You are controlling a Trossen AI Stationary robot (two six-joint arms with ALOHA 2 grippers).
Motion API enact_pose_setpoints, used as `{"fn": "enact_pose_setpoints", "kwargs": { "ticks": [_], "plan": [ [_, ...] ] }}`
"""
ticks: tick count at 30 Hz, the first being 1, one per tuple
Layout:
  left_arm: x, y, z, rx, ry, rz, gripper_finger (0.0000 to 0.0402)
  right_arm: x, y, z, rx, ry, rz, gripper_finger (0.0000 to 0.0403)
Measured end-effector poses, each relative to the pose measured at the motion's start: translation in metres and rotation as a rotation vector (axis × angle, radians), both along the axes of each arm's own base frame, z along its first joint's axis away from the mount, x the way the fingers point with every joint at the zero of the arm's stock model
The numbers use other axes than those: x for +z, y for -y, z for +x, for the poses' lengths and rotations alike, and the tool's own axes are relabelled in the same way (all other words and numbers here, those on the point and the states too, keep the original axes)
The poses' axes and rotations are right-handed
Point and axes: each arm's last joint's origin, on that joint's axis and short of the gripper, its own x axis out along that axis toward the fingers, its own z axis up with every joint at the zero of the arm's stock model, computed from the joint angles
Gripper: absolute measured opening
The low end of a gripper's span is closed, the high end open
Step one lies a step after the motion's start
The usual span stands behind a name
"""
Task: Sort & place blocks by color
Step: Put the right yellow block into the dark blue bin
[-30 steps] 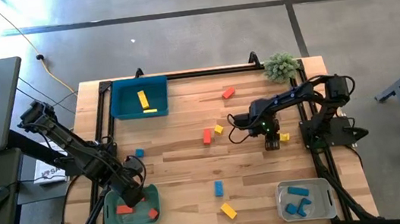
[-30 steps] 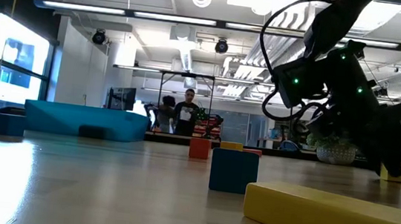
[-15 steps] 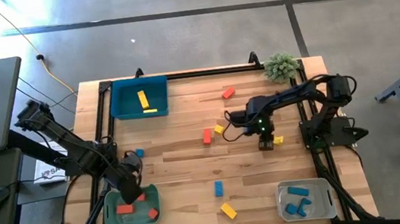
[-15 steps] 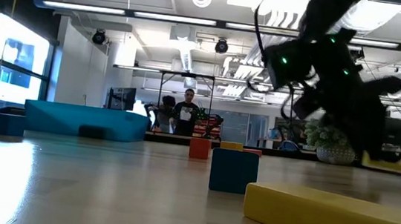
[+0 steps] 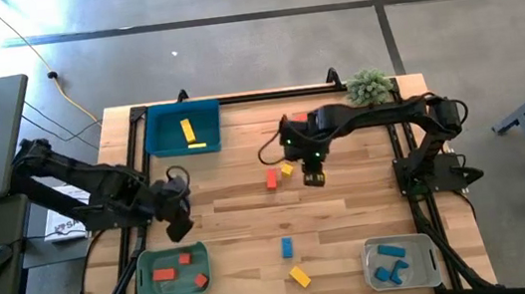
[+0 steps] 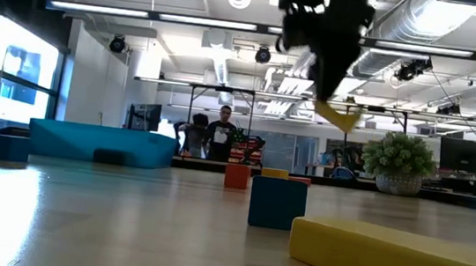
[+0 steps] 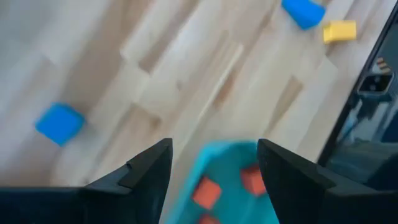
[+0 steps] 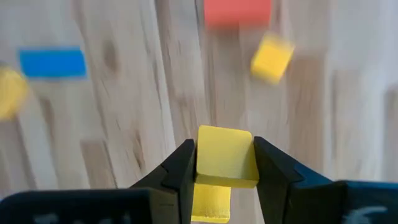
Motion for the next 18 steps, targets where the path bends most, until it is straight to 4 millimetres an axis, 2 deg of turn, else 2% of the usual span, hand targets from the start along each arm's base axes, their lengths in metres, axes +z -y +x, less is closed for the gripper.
{"fn": "enact_pose_setpoints", "kwargs": {
  "ticks": [8,12,18],
  "plan": [
    [0.009,-0.027,0.015,-0.063,0.165,0.124,0.0225,0.052,0.004,0.021,-0.032,0.248,-0.044,0.0103],
    [0.018,-0.041,0.026,-0.080,0.297,0.187,0.0225,0.064,0.005,0.029,-0.073,0.355,-0.040,0.0103],
    [0.030,-0.061,0.037,-0.117,0.465,0.247,0.0225,0.072,0.005,0.039,-0.108,0.479,-0.023,0.0103]
  ]
}}
